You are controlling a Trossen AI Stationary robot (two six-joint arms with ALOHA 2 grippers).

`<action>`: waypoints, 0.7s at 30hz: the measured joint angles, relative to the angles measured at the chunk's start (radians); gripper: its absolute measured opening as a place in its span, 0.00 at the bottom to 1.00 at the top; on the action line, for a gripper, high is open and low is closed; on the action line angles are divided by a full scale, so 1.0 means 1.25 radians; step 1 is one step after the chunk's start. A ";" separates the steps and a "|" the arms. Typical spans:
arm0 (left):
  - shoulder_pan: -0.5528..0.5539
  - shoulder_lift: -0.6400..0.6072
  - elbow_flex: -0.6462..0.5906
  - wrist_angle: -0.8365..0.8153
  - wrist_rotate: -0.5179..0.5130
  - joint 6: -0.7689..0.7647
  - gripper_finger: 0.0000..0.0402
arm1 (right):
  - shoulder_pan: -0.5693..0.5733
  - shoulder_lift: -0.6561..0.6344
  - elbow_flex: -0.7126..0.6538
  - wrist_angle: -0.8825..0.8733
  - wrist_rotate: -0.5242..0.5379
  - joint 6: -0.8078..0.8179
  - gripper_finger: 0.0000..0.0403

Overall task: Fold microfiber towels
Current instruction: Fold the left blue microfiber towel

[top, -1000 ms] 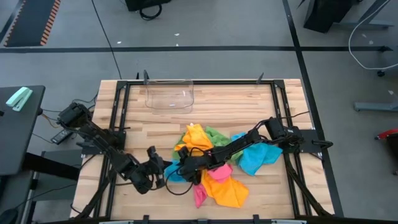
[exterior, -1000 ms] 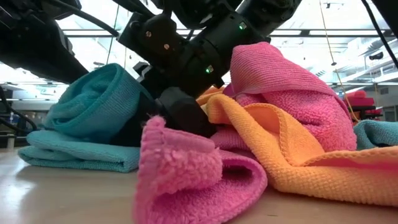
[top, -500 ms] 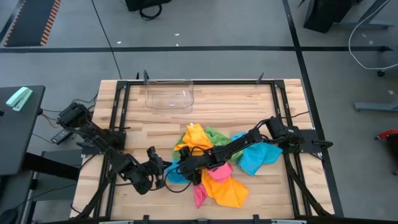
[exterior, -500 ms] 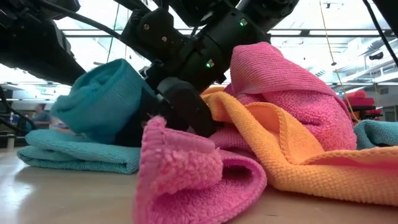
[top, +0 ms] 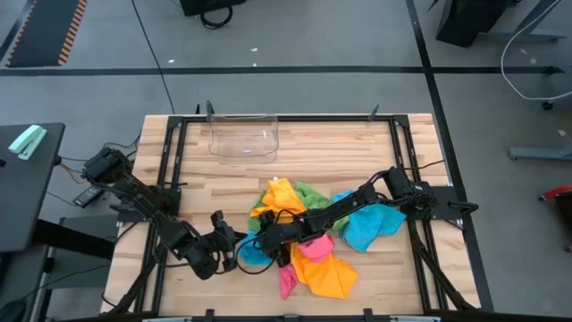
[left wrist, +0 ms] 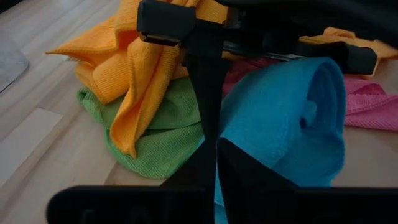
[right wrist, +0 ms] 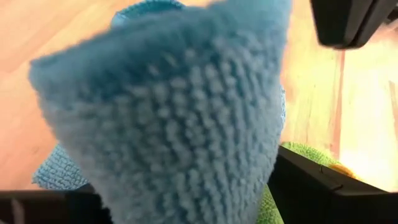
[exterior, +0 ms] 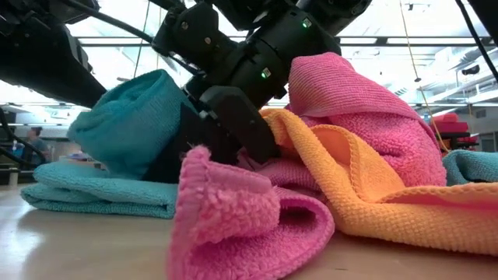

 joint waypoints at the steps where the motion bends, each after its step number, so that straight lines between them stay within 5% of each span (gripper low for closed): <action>1: 0.000 0.000 0.000 0.000 0.000 0.000 0.06 | -0.001 0.000 0.000 0.000 -0.003 0.000 0.66; 21: 0.005 0.004 0.001 0.022 0.047 0.018 0.05 | -0.006 -0.012 0.070 -0.095 -0.047 0.006 0.74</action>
